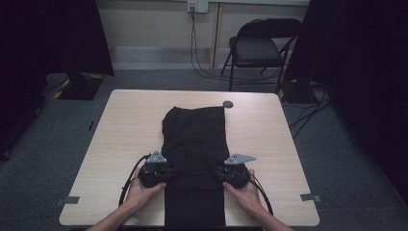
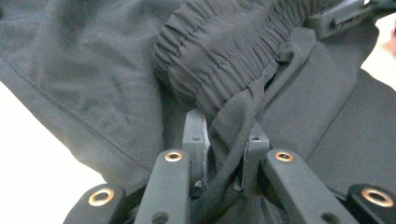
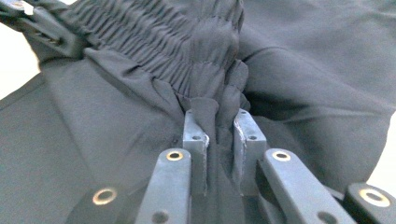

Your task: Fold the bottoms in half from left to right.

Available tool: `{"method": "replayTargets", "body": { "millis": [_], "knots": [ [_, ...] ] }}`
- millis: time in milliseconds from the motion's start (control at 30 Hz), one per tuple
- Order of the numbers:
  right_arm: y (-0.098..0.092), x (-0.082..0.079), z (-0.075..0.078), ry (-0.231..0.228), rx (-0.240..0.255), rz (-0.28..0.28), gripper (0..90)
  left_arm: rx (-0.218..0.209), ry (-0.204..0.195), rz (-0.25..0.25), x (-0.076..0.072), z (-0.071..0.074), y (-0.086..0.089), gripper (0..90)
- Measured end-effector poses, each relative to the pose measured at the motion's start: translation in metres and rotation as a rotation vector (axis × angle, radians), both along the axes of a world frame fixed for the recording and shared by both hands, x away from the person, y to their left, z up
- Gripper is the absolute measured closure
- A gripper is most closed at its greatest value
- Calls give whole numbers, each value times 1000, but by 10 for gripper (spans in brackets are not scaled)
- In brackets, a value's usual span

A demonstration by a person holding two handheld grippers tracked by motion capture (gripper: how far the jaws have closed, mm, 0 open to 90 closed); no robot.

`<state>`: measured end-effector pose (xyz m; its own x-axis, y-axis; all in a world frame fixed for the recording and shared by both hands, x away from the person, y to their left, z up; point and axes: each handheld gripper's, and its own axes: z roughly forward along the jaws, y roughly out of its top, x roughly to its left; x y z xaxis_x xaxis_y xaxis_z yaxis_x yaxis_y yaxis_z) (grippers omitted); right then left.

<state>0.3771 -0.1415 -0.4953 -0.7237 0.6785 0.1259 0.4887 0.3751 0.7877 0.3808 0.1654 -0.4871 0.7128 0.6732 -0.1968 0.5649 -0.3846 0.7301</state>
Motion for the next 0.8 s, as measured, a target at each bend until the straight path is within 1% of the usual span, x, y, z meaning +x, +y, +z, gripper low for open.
{"method": "replayTargets", "body": {
  "millis": [33,67,100,133,167,200,233,300,333,367,400,433,467,500,533,567,600,633,667,700,733,767,800],
  "knots": [
    [1,8,0,-15,-12,-14,778,6,-3,2,5,-1,-1,769],
    [1,13,0,-23,-17,-23,774,7,-11,1,10,-1,-2,765],
    [1,19,-1,-28,-20,-34,770,10,-23,-2,16,-1,-4,759],
    [0,24,-1,-28,-16,-47,761,16,-24,-12,21,-1,-3,749],
    [0,28,-2,-20,-9,-58,741,5,-13,-15,25,0,-2,744],
    [-2,30,-2,-9,-6,-51,706,-5,-4,-19,25,2,0,726],
    [-3,28,-2,-1,-15,-38,673,-12,-4,-28,24,4,2,713],
    [-6,21,0,1,-36,-24,604,-17,-9,-59,15,10,7,687],
    [-8,17,2,22,-29,1,562,-33,-12,-70,11,14,10,648],
    [-10,14,4,27,-27,9,531,-65,-20,-71,8,20,13,612],
    [-14,10,9,31,-12,11,480,-80,-30,-66,6,24,16,567],
    [-16,9,12,33,4,20,465,-115,-48,-55,6,30,20,541],
    [-20,7,20,12,28,18,463,-122,-60,-46,7,33,22,539],
    [-23,7,24,-2,42,11,461,-130,-69,-33,8,35,24,539],
    [-25,8,28,-8,56,5,466,-129,-81,-15,13,37,27,541],
    [-29,10,33,-23,66,-8,495,-114,-81,5,18,38,28,553],
    [-32,15,36,-37,70,-36,508,-98,-87,39,26,36,30,564],
    [-37,22,36,-41,78,-66,526,-83,-71,59,32,33,31,573],
    [-39,27,36,-44,61,-89,530,-50,-60,92,39,30,30,574],
    [-40,34,33,-47,27,-119,530,-36,-58,114,46,26,29,575],
    [-41,40,29,-41,9,-129,527,-38,-44,122,52,23,27,574],
    [-41,45,24,-19,5,-135,523,-38,-43,130,56,19,25,572],
    [-39,49,20,-15,-8,-142,523,-15,-44,127,59,14,20,563]
  ]
}}
